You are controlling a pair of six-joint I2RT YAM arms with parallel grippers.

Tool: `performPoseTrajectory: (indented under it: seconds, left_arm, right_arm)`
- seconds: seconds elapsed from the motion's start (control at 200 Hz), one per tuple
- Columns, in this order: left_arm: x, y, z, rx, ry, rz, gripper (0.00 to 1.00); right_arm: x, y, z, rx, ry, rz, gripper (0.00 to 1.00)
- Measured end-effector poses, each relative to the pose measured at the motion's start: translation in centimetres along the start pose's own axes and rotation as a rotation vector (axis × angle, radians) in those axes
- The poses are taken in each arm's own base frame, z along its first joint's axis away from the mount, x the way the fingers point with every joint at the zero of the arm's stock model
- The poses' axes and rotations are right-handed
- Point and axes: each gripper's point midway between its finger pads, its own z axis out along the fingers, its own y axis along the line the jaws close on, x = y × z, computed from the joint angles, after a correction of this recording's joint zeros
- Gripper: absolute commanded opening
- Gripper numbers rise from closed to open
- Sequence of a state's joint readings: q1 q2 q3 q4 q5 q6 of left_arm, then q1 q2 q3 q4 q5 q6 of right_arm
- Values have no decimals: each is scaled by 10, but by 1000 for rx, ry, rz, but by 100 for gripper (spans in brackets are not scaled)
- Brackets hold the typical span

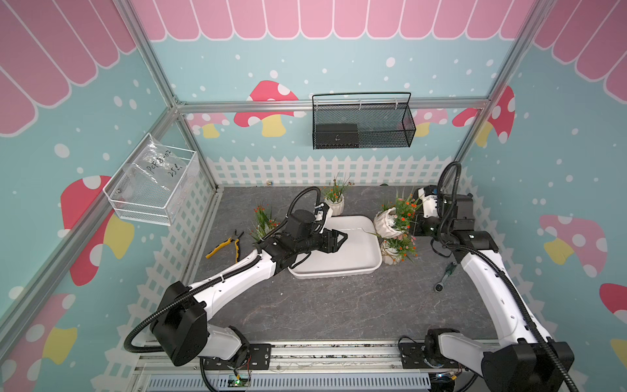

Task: Put the potted gypsophila into the storage box
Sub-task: Place the baby's breath potted plant at the storage box.

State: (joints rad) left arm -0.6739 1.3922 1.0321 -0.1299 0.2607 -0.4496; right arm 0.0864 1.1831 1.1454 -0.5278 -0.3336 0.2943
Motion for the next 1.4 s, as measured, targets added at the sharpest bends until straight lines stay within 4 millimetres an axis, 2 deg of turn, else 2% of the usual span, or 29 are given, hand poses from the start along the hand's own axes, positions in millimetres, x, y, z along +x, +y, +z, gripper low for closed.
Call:
performPoseTrajectory:
  seconds: [0.21, 0.41, 0.695, 0.836, 0.951, 1.091, 1.401]
  left_arm:
    - [5, 15, -32, -67, -17, -18, 63]
    - [13, 45, -62, -161, -31, -73, 63]
    - [17, 73, -109, -273, -82, -134, 62]
    - [26, 84, -126, -321, -85, -175, 62]
    - [32, 91, -132, -358, -73, -200, 63]
    - [39, 101, -137, -405, -57, -239, 64]
    - [45, 126, -150, -494, -58, -325, 64]
  right_arm:
    - [1, 52, 32, -80, 69, -110, 0]
    - [9, 90, 69, -114, 139, -186, 0]
    - [39, 166, 132, -188, 254, -302, 0]
    - [58, 193, 167, -194, 303, -335, 0]
    - [74, 204, 190, -187, 343, -336, 0]
    - [85, 204, 215, -160, 370, -313, 0]
    - [83, 207, 243, -139, 362, -259, 0]
